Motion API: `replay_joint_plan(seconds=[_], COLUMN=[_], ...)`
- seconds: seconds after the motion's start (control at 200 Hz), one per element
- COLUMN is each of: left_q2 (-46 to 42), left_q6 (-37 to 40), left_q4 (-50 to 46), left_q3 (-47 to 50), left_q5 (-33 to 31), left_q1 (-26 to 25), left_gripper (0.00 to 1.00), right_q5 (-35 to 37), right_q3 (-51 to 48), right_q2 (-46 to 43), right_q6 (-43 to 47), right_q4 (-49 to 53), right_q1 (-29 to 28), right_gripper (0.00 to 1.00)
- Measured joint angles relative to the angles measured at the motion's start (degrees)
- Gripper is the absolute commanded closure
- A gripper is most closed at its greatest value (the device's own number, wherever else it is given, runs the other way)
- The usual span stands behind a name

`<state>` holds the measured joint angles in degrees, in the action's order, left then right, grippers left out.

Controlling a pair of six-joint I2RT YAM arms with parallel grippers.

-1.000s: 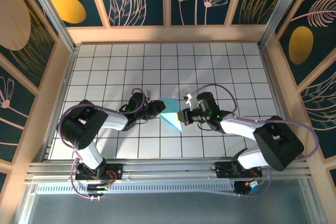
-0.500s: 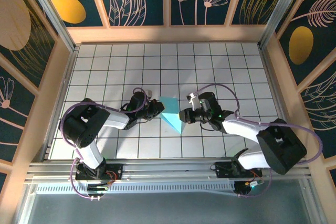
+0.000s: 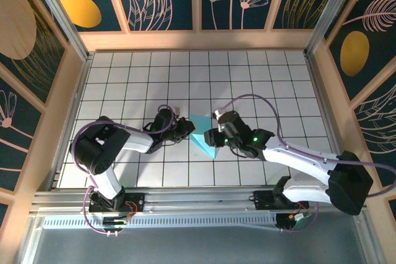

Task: Fold a paper plane with a square sheet of paper (fold left side to right side)
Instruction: Fourth fold the wing at the center of the table.

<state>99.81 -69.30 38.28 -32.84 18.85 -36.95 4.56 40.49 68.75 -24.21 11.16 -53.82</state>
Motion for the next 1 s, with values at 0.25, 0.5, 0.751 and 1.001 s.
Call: replay_joint_plan(seconds=[0.25,0.5,0.751,1.001], left_q2=[0.0,0.0,0.0,0.0], left_q6=[0.0,0.0,0.0,0.0], left_q4=[-0.3,-1.2,-1.9,-2.3], left_q3=[-0.9,-1.3,-1.7,-2.1], left_q5=[-0.2,-0.9,-1.1,-1.1], left_q1=[-0.7,-0.9,-1.0,-1.0], left_gripper=[1.00,1.00,1.00,0.99], right_q5=[12.2,19.1,24.2,27.2], right_q3=[3.3,8.0,11.2,12.0], right_q2=[13.1,22.0,28.3,30.3], right_q6=[-5.6,-6.6,-6.7,-6.9], right_q4=[5.8,7.6,9.2,10.3], right_q1=[-10.8,-14.2,-15.1,-15.3], right_gripper=[0.45,0.43,0.46,0.54])
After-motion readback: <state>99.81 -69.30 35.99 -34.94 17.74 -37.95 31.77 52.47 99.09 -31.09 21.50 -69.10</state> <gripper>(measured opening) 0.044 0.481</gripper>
